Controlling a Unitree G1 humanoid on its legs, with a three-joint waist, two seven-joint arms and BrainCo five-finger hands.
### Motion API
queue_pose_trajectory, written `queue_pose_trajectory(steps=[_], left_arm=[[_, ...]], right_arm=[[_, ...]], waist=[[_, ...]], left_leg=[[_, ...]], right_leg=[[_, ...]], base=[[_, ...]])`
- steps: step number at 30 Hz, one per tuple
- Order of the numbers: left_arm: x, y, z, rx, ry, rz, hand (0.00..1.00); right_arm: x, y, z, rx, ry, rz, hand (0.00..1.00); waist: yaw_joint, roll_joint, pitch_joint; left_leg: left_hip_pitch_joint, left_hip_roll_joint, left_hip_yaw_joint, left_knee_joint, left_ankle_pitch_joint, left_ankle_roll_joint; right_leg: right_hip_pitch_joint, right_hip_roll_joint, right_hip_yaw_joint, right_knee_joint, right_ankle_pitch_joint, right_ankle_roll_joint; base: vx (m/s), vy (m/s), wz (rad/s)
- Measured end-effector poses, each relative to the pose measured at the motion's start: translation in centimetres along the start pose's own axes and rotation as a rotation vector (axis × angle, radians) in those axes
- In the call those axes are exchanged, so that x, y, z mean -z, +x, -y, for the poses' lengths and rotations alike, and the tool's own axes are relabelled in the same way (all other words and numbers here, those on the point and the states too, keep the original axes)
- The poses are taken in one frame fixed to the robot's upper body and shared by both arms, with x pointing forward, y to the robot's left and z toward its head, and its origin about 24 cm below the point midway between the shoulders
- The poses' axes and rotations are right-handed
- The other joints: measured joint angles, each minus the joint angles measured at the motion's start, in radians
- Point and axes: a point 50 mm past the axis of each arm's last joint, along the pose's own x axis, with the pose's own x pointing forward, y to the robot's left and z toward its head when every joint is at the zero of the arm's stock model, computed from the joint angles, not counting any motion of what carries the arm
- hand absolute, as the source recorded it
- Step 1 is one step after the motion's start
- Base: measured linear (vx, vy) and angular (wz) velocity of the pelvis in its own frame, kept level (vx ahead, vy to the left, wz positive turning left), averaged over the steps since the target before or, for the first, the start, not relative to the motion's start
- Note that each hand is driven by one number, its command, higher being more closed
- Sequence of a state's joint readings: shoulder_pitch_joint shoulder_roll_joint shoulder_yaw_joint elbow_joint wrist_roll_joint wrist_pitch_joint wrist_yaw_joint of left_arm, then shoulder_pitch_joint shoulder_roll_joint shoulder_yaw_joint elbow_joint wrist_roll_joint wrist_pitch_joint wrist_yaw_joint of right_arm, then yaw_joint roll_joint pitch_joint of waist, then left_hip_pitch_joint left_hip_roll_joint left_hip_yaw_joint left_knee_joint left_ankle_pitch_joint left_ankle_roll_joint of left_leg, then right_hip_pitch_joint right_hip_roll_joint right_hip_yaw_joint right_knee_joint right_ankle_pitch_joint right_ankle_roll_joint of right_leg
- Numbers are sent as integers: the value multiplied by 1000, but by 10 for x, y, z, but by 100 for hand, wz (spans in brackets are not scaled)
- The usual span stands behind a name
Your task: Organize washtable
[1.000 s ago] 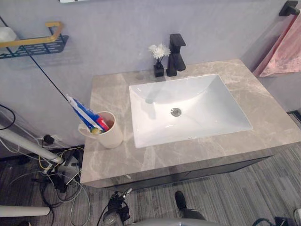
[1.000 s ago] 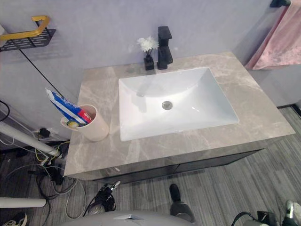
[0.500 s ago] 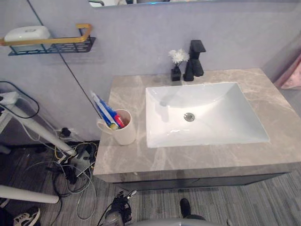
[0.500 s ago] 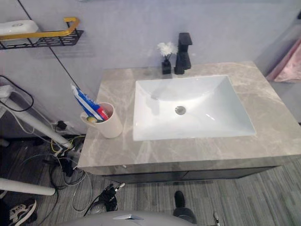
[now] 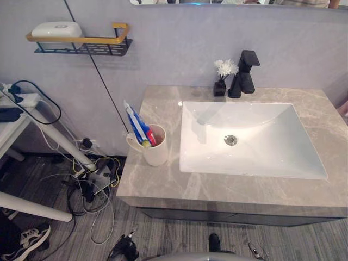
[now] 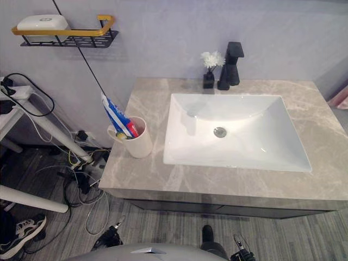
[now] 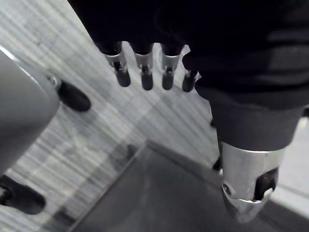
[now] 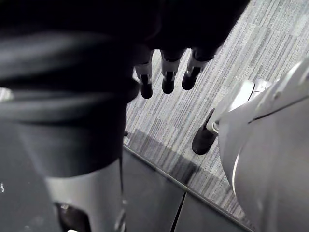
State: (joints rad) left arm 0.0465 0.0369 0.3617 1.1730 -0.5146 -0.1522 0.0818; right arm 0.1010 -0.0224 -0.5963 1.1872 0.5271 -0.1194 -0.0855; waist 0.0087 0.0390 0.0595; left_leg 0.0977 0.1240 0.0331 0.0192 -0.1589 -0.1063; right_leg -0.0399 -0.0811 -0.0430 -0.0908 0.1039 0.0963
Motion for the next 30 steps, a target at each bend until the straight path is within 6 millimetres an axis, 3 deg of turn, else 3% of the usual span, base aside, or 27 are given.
queue_pose_trajectory(steps=[3,6,9,10,14,18,26,30], left_arm=[[-17,1,-12,-78,-237,72,0],[-62,-5,-17,-75,-366,282,0],[-116,-25,-21,-77,-409,558,0],[-133,-35,-23,-86,-438,652,100],[-171,-67,-16,-70,-506,875,100],[-200,-114,4,8,-515,1125,100],[-220,-193,43,307,-481,1450,100],[-217,-212,51,404,-432,1518,100]], right_arm=[[1,0,2,6,1,-2,0],[4,-1,8,19,-4,-8,0],[4,-2,11,19,-37,-5,0],[4,-2,12,19,-50,-4,0],[4,-2,14,16,-51,-2,0],[8,-3,15,6,-88,-9,0],[7,-5,17,-40,-148,23,0],[12,-8,26,-36,-162,16,0]], waist=[[1,-1,0],[2,-2,-3],[6,1,-5],[7,4,-7],[19,12,-13],[45,6,-24],[60,12,-42],[66,-2,-57]], left_leg=[[5,1,-3,-1,0,0],[-4,1,-15,-9,0,0],[-12,3,-16,-11,1,0],[-13,3,-17,-9,2,1],[-11,2,-22,-10,3,1],[-20,-6,-16,22,6,-4],[-26,2,4,25,12,-5],[-51,1,6,46,-5,7]], right_leg=[[6,0,-3,0,-3,1],[5,-1,-16,0,-8,-2],[-1,-1,-22,0,-10,-2],[-4,-1,-22,0,-10,-2],[-1,-1,-26,0,-9,-2],[7,-10,-26,1,-11,-1],[6,-7,-27,4,-26,1],[-2,-8,-27,1,-12,0]], base=[[-9,-4,3],[-12,-6,11],[30,1,6],[65,10,2],[53,11,3],[12,5,3],[-67,-17,3],[-56,1,0]])
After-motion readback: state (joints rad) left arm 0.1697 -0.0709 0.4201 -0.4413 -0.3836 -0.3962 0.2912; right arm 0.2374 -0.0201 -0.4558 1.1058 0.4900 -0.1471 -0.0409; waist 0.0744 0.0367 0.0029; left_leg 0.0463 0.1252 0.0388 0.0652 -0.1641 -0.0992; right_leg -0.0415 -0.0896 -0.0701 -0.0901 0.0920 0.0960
